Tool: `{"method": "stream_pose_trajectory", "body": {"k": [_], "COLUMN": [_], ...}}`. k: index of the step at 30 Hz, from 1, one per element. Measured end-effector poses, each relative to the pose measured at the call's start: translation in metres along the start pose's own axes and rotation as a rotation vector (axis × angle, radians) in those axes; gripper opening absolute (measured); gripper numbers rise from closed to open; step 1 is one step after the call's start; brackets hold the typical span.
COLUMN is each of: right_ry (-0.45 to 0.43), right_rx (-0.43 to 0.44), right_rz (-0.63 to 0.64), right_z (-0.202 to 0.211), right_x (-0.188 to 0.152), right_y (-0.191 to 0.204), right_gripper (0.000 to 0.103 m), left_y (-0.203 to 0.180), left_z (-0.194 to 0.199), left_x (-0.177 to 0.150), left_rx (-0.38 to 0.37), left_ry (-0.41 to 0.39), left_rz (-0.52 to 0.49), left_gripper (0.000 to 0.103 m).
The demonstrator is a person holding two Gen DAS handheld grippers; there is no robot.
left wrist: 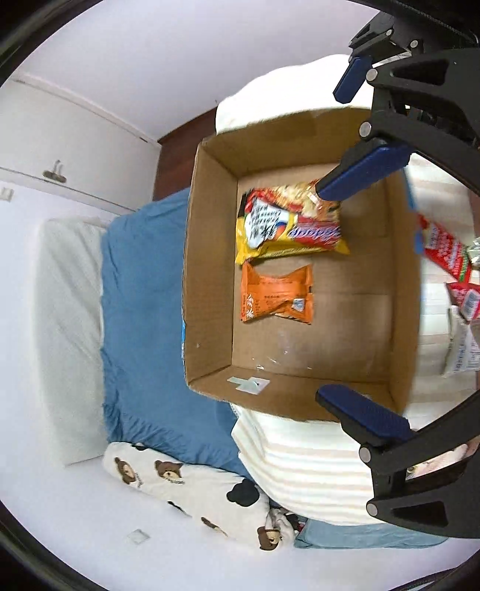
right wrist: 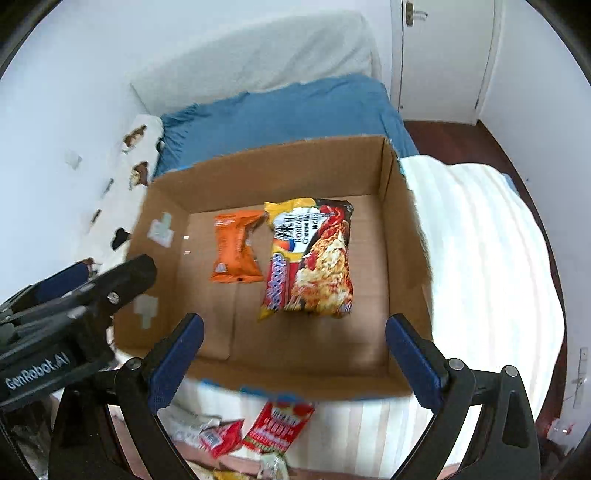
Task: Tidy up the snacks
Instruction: 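Grasp the Franzzi cookie pack with the left tool while the right grasps the panda bag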
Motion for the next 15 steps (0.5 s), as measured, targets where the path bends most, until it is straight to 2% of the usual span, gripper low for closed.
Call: {"method": "stream_pose_trajectory", "body": {"k": [4, 8, 12, 15], "right_ry": [-0.052, -0.068, -0.008, 0.056], "right_rx": [0.025, 0.051, 0.088, 0.094], "right_rz": [0.01, 0.011, -0.027, -0.069], "right_z": [0.039, 0.07, 0.084, 0.081], "right_x": [-0.021, -0.05, -0.088, -0.123], "right_y": [-0.002, -0.008, -0.024, -0.044], "right_gripper": [0.101, 0.101, 0.101, 0.101], "left_y": [-0.007, -0.012, -0.013, -0.009], "left_z": [0.036, 0.068, 0.089, 0.092], "left_x": [-0.023, -0.056, -0.099, -0.134], "left_rx": [0.005, 0.008, 0.013, 0.023], "left_ry": [-0.044, -0.073, -0.063, -0.024], "left_rz": [0.006, 0.03, 0.052, 0.075], "left_gripper": [0.102, 0.102, 0.102, 0.102]}}
Point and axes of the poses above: each gripper's, at about its wrist camera, not at the fingertips, and z roughly against the way its jaws point, y to its left, x to its top, the point moved 4 cm from there along -z, roughly the way its jaws point, and after that the axes turned 13 degrees about -z, right-handed, at the moved point
